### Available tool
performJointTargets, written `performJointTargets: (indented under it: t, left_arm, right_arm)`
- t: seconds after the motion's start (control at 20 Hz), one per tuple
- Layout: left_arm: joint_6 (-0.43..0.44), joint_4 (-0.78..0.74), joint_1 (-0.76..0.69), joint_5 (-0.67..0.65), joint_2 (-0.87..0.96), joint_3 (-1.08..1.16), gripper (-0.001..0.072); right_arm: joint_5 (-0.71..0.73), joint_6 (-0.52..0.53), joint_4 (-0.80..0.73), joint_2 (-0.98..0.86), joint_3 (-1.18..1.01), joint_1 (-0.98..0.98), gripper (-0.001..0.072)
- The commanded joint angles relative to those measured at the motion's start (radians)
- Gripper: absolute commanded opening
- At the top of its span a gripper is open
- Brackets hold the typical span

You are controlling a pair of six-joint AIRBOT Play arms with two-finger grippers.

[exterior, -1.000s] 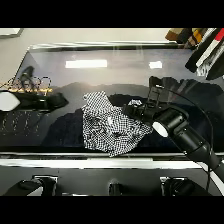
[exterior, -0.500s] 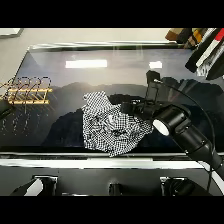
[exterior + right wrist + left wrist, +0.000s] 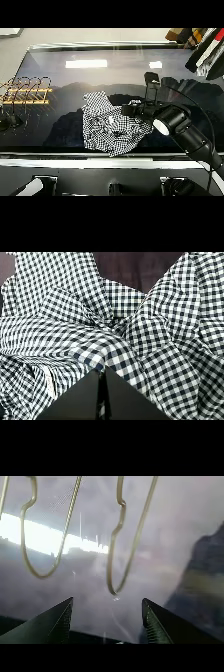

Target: Fold the clothes and pants, and hang the long-sleeved shirts on hangers.

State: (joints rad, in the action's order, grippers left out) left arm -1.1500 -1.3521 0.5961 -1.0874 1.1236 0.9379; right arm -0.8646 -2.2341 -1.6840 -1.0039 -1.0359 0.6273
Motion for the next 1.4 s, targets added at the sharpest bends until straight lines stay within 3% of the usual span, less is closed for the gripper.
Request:
performJointTargets:
  t: [0.0,0.65,0.7,0.85,0.95,1.05,1.25,1.35]
  left_arm:
    - [0.085,0.019,0.005,0.072,0.087,-0.023,0.0502]
    - [0.103,0.039,-0.114,0.173,0.291,-0.023,0.0491]
    - [0.103,0.039,-0.116,0.172,0.300,-0.023,0.0438]
    - [0.103,0.039,-0.118,0.173,0.315,-0.023,0.0409]
    - [0.103,0.039,-0.118,0.173,0.315,-0.023,0.0171]
    - [0.103,0.039,-0.118,0.176,0.315,-0.023,0.0165]
    - [0.103,0.047,-0.119,0.168,0.309,-0.020,0.0033]
    - [0.103,0.061,-0.124,0.169,0.292,-0.004,0.0017]
  right_arm:
    - [-0.023,0.002,0.000,-0.001,0.000,0.001,0.0030]
    - [-0.111,0.002,0.000,-0.001,0.000,0.001,0.0030]
    - [-0.111,0.002,0.000,-0.001,0.000,0.001,0.0030]
    - [-0.111,0.002,0.000,-0.001,0.000,0.001,0.0030]
    - [-0.111,0.002,0.000,-0.001,0.000,0.001,0.0030]
    - [-0.111,0.002,0.000,-0.001,0.000,0.001,0.0030]
    - [-0.111,0.002,0.000,-0.001,0.000,0.001,0.0030]
    - [-0.111,0.002,0.000,-0.001,0.000,0.001,0.0030]
